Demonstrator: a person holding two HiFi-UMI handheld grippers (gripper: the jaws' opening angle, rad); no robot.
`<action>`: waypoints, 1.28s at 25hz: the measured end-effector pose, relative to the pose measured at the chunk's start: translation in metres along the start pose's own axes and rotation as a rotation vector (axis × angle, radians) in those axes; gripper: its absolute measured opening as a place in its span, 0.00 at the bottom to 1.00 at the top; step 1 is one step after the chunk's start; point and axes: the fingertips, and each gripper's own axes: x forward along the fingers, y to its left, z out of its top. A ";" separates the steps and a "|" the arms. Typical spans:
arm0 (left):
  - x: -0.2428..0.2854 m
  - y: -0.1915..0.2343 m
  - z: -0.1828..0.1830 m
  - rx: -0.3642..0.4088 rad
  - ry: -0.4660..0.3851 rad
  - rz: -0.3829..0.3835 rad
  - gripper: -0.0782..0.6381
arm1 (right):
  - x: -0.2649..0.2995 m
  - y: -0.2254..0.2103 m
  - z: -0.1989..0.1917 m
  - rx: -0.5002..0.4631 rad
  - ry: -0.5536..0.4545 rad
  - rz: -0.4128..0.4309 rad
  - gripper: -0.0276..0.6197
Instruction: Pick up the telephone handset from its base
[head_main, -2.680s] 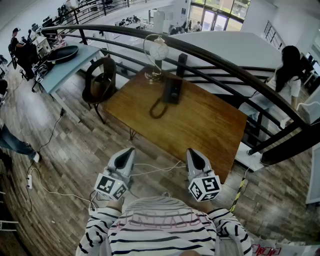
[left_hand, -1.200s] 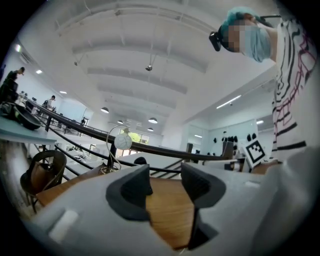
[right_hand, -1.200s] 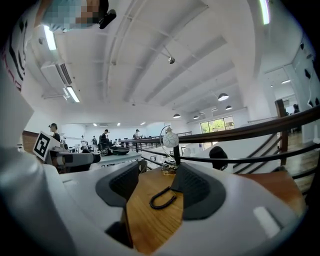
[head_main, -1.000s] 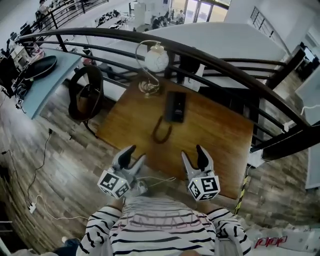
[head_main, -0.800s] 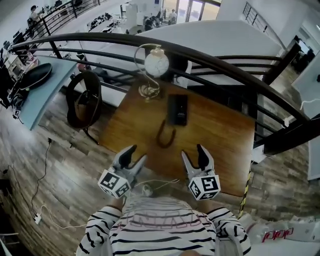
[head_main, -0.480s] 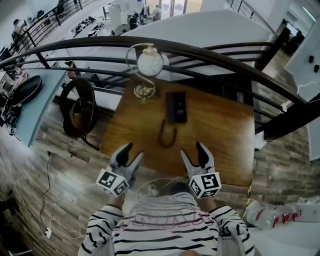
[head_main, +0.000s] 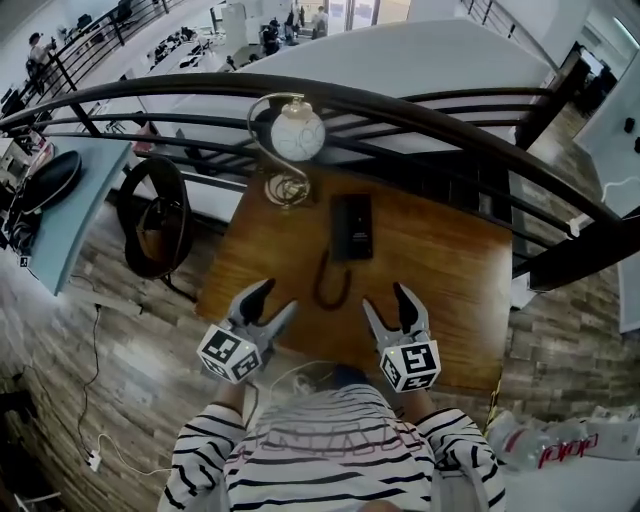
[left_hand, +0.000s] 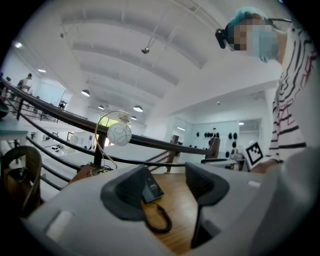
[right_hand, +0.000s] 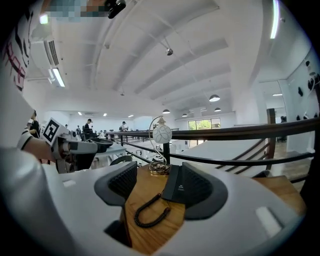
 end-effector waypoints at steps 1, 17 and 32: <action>0.008 0.003 0.000 0.005 0.008 -0.001 0.46 | 0.008 -0.005 -0.001 -0.006 0.008 0.012 0.46; 0.171 0.070 -0.054 -0.029 0.196 0.024 0.46 | 0.114 -0.104 -0.043 -0.060 0.132 0.161 0.46; 0.273 0.145 -0.119 -0.130 0.376 0.021 0.46 | 0.192 -0.145 -0.106 -0.126 0.248 0.253 0.45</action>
